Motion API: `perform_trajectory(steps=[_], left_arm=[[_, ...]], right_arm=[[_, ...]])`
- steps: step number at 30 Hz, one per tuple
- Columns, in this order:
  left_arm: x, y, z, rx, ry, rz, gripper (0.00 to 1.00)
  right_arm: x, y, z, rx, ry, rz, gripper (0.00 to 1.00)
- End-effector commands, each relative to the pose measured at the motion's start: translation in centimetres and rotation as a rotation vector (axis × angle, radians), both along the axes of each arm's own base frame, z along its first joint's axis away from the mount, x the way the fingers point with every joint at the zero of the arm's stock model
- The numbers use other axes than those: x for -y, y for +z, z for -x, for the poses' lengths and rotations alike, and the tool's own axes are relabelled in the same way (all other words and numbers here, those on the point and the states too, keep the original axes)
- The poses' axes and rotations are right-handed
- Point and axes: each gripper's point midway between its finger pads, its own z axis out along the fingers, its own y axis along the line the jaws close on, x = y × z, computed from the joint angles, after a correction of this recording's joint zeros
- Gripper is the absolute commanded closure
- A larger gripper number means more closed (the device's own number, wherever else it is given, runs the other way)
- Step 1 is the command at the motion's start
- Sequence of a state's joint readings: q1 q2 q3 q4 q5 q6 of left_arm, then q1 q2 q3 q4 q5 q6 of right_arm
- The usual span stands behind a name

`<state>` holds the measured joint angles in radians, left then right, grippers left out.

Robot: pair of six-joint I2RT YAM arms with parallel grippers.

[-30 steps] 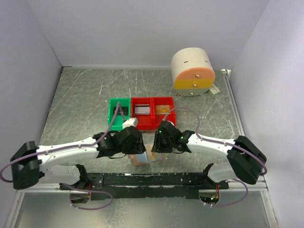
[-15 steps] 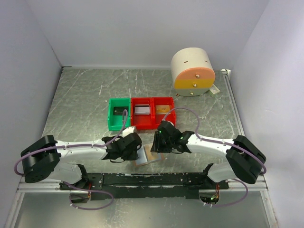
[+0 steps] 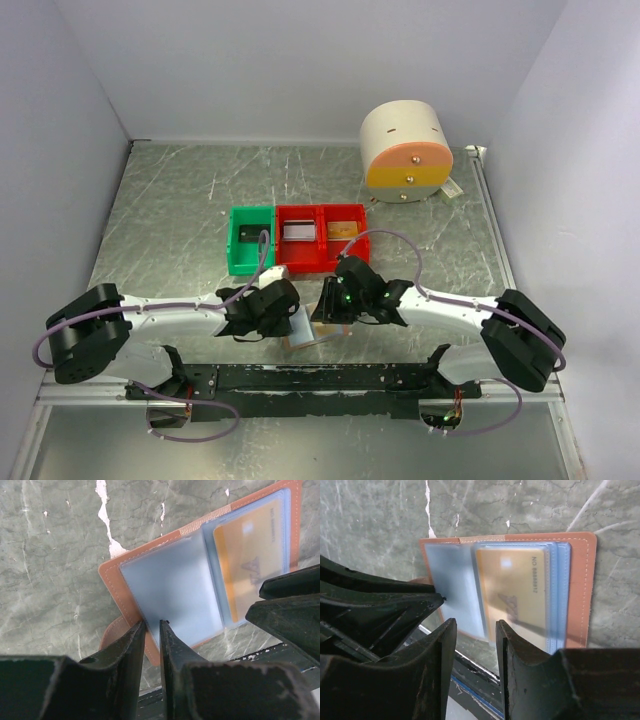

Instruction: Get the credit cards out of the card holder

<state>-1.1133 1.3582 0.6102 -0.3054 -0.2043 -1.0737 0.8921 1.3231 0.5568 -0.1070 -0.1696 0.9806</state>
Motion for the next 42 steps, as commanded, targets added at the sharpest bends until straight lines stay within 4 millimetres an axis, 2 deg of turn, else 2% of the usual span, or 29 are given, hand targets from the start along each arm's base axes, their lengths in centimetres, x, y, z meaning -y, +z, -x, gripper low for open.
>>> perform_trajectory(steps=[1,5,9,17,22,34,42], left_arm=[[-0.5,-1.2,0.6,-0.033,-0.006,-0.028,0.71],[-0.7,-1.1,0.6,-0.03,-0.002,-0.025,0.72],[-0.8,-0.8,0.6,-0.024,-0.001,-0.026,0.72],[-0.8,-0.7,0.6,-0.022,-0.005,-0.024,0.72],[-0.8,-0.8,0.6,-0.024,-0.009,-0.028,0.73],[-0.7,-0.7,0.5,-0.021,-0.014,-0.04,0.74],[-0.6,-0.8,0.5,-0.025,-0.018,-0.037,0.75]], right_arm=[[0.3,0.7,-0.2,0.021,-0.024,0.0,0.62],[2.6,0.0,-1.1,0.058,-0.079,0.133,0.61],[3.7,-0.5,-1.6,0.072,-0.075,0.222,0.59],[2.6,-1.6,-0.8,0.031,-0.032,0.18,0.59],[3.0,-2.5,-0.6,0.015,-0.026,0.221,0.59],[2.7,0.0,-1.7,0.093,-0.007,0.232,0.57],[2.7,-1.3,-1.2,0.064,0.005,0.24,0.57]])
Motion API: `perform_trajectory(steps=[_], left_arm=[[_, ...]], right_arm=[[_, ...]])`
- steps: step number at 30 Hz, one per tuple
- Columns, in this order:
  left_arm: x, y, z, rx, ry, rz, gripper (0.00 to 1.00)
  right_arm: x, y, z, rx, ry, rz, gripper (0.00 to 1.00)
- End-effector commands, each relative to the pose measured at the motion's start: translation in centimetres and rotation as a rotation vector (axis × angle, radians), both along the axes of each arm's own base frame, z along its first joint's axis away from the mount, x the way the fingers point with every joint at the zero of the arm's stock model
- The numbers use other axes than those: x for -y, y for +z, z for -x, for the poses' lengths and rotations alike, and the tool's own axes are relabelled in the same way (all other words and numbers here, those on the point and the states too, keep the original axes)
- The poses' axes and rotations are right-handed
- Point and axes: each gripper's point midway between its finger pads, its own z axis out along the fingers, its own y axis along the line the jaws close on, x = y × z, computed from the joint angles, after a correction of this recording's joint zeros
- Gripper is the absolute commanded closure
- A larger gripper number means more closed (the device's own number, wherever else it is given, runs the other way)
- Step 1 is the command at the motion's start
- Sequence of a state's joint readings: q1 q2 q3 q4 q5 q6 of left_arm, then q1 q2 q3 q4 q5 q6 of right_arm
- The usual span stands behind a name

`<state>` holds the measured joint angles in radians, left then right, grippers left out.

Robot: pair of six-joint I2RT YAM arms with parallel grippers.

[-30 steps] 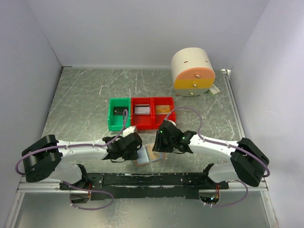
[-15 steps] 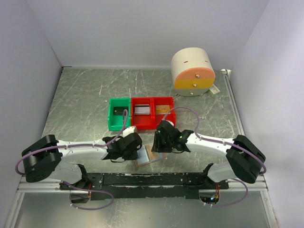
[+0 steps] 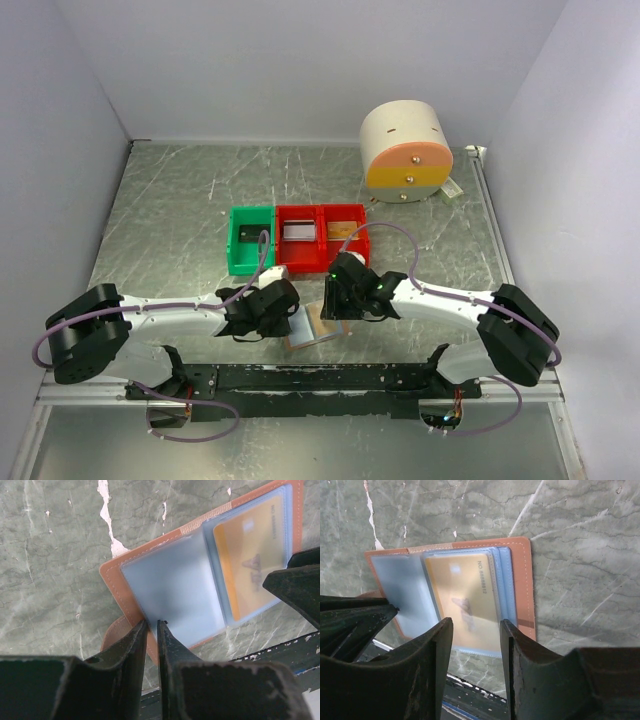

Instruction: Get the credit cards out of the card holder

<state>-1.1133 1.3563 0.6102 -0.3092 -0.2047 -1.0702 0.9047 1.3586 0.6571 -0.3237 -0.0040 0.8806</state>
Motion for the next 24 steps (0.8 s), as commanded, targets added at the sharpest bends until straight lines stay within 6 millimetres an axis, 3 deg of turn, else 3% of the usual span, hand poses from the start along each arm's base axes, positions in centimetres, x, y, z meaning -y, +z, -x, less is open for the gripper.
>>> perform_trajectory(steps=[1,7,15,24], left_arm=[[-0.5,-0.8,0.5,-0.026,-0.016,-0.033,0.75],[-0.5,-0.9,0.6,-0.029,-0.021,-0.033,0.75],[-0.5,-1.1,0.6,-0.032,-0.019,-0.036,0.76],[-0.5,-0.9,0.5,-0.028,-0.018,-0.032,0.76]], right_arm=[[-0.1,-0.6,0.2,-0.008,0.009,0.018,0.57],[0.1,-2.1,0.9,-0.041,0.032,0.074,0.57],[0.5,-1.4,0.5,0.016,0.031,0.189,0.53],[1.2,-2.5,0.8,0.028,0.04,0.308,0.46]])
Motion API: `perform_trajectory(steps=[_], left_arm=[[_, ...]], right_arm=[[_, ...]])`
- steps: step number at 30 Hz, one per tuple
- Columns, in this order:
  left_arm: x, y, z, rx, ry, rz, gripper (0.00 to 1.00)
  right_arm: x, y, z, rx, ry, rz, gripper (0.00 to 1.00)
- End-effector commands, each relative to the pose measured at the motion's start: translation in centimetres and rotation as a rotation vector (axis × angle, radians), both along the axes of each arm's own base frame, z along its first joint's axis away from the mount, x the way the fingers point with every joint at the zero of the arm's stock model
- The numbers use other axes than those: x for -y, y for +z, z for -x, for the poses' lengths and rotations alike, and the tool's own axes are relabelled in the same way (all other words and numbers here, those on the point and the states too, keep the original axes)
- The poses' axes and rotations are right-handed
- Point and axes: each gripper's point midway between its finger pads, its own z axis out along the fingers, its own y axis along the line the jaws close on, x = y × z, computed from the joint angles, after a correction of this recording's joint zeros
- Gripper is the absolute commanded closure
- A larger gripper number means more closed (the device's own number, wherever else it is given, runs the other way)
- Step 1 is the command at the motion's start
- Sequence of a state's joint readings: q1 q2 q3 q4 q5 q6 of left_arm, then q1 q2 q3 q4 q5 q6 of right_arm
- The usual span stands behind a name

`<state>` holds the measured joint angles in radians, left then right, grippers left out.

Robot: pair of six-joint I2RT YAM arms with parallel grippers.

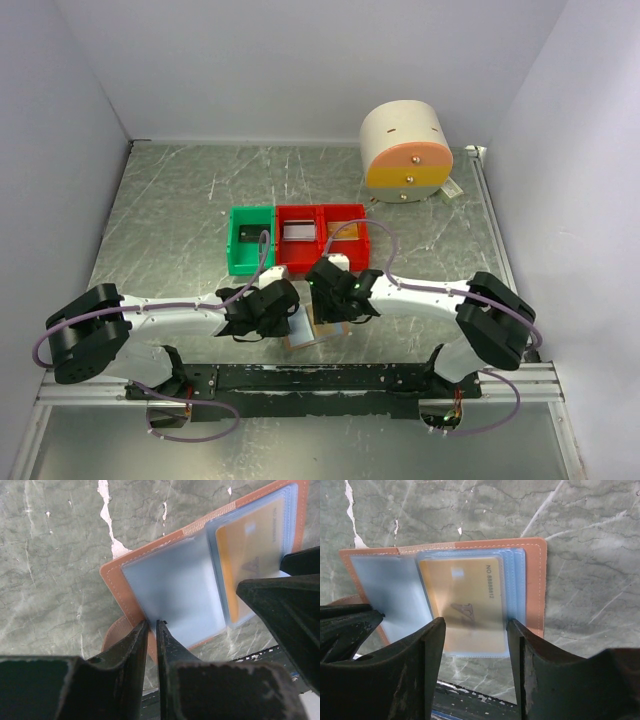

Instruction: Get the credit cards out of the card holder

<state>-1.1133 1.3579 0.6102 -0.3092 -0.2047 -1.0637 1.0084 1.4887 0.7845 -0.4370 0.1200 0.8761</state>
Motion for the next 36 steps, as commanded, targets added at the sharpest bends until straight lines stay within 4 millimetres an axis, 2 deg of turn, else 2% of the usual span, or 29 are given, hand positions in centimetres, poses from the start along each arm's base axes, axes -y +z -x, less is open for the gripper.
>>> perform_trajectory(steps=[1,8,11,14,17,27,36], left_arm=[[-0.4,-0.9,0.5,-0.03,-0.012,-0.029,0.76],[-0.5,-0.8,0.4,-0.026,-0.006,-0.031,0.77],[-0.6,-0.8,0.5,-0.025,-0.001,-0.027,0.77],[-0.7,-0.9,0.5,-0.025,0.0,-0.027,0.77],[-0.7,-0.9,0.5,-0.026,0.001,-0.028,0.77],[-0.7,-0.9,0.5,-0.025,0.002,-0.027,0.78],[-0.7,-0.8,0.4,-0.021,0.004,-0.026,0.78]], right_arm=[[2.2,-1.6,0.4,0.014,-0.01,0.165,0.46],[2.8,-2.5,0.5,0.041,-0.025,0.268,0.42],[2.8,-2.8,0.6,0.041,-0.031,0.273,0.39],[2.2,-2.6,0.6,0.042,-0.024,0.235,0.41],[1.0,-1.8,0.6,0.048,-0.017,0.16,0.49],[-2.1,2.1,1.1,0.053,-0.016,-0.094,0.52],[-2.7,3.2,1.3,0.044,-0.016,-0.16,0.51]])
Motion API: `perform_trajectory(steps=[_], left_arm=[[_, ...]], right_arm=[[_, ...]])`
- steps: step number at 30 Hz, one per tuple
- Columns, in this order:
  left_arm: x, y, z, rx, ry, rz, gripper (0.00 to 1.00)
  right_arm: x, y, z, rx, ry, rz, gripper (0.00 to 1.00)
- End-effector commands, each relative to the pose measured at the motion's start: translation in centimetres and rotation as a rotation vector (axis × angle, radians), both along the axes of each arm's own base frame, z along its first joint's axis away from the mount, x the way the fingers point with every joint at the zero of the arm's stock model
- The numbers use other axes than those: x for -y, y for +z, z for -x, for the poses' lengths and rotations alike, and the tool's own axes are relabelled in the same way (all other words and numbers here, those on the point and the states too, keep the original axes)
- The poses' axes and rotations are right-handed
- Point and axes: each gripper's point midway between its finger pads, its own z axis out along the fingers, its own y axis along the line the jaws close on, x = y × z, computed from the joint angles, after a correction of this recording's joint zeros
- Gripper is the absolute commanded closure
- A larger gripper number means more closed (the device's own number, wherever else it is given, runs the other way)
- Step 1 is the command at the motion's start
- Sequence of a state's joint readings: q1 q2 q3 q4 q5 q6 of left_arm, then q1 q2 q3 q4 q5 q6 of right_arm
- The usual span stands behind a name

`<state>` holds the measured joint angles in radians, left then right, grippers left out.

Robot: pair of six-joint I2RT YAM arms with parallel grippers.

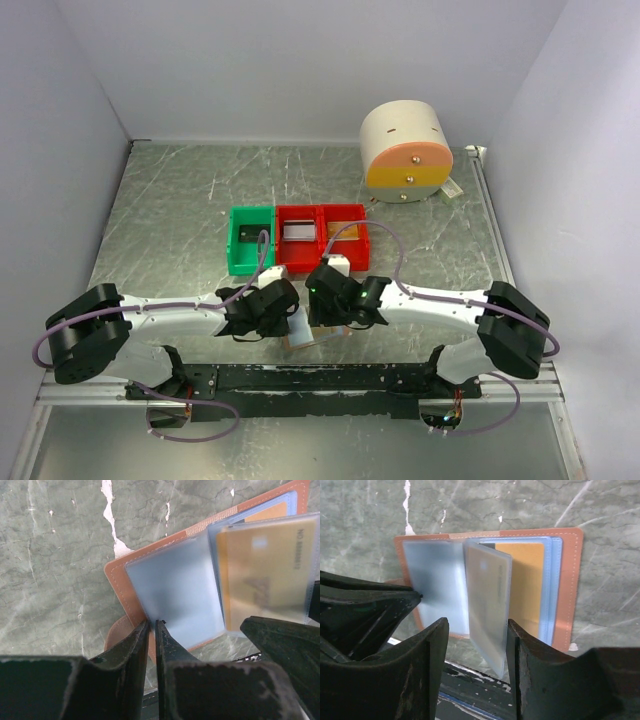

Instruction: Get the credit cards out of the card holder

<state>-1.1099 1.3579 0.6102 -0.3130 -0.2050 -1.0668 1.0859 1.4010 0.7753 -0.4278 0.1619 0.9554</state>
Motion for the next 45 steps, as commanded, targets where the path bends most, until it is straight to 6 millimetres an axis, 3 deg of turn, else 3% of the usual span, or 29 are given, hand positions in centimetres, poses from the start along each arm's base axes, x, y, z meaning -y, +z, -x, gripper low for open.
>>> perform_trajectory(steps=[1,15,21,26,30,37,45], left_arm=[[-0.6,-0.7,0.5,-0.019,-0.001,-0.023,0.78],[-2.0,0.8,0.2,0.019,0.067,0.006,0.72],[-3.8,1.8,0.5,0.032,0.131,0.017,0.67],[-5.1,3.4,0.8,0.046,0.178,0.062,0.62],[-4.8,4.7,0.8,0.068,0.164,0.112,0.58],[-1.5,6.8,0.5,0.092,0.053,0.211,0.54],[1.6,7.6,0.4,0.078,-0.025,0.271,0.52]], right_arm=[[-1.2,0.9,0.2,-0.011,-0.002,-0.086,0.51],[-6.1,3.7,1.2,-0.075,0.081,-0.398,0.44],[-8.4,2.7,1.8,-0.15,0.132,-0.458,0.42],[-8.7,1.7,1.6,-0.168,0.127,-0.436,0.42],[-8.1,2.3,0.5,-0.11,0.102,-0.398,0.43],[-4.3,2.8,-1.4,-0.034,-0.021,-0.332,0.46],[-2.5,1.9,-1.1,-0.083,-0.056,-0.393,0.49]])
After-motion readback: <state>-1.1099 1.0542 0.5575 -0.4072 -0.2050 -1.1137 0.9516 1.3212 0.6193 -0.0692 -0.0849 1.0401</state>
